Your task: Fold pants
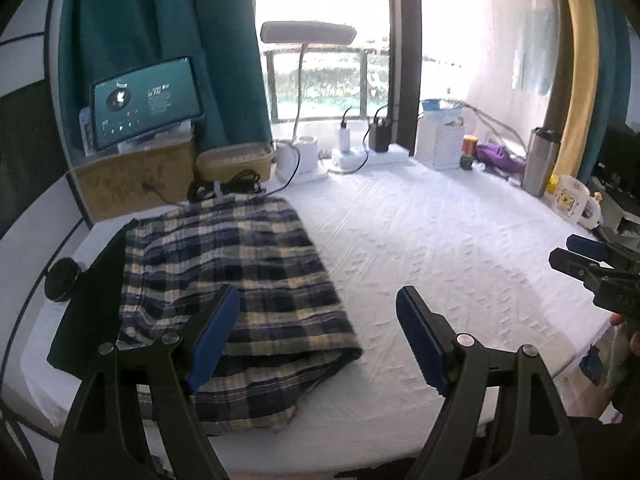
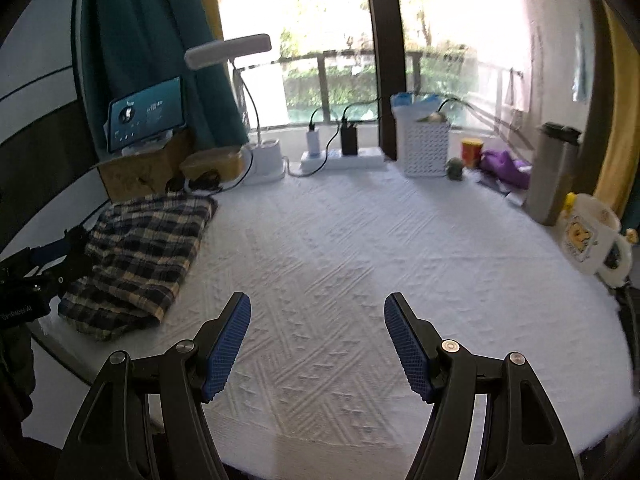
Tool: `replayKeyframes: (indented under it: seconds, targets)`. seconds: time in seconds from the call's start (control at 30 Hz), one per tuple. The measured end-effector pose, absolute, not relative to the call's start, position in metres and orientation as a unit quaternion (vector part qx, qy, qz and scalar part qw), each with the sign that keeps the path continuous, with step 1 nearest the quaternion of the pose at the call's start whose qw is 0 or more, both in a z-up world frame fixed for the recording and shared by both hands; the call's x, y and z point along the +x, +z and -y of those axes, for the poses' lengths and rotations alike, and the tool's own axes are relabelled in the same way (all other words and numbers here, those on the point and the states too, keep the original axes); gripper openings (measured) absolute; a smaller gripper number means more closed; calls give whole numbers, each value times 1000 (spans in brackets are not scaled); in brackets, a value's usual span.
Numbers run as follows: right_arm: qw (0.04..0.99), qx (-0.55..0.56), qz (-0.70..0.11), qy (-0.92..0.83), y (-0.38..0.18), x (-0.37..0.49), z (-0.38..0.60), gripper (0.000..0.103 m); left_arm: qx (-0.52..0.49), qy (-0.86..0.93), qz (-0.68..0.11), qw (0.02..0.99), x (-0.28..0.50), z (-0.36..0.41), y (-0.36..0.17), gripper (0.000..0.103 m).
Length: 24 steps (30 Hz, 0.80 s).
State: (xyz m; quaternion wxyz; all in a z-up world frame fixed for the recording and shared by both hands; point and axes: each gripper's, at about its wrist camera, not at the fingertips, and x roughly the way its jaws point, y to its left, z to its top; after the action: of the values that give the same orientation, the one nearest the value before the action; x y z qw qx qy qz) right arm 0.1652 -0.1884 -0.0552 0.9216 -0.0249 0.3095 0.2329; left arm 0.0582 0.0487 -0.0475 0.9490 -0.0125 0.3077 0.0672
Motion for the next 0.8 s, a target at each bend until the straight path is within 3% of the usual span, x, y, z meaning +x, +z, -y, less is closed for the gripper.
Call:
replayKeyframes:
  seconds: [0.8]
  targets:
    - [949,-17,-227,218,6,116,217,71,-12,65,-189,980,22,-17,14,81]
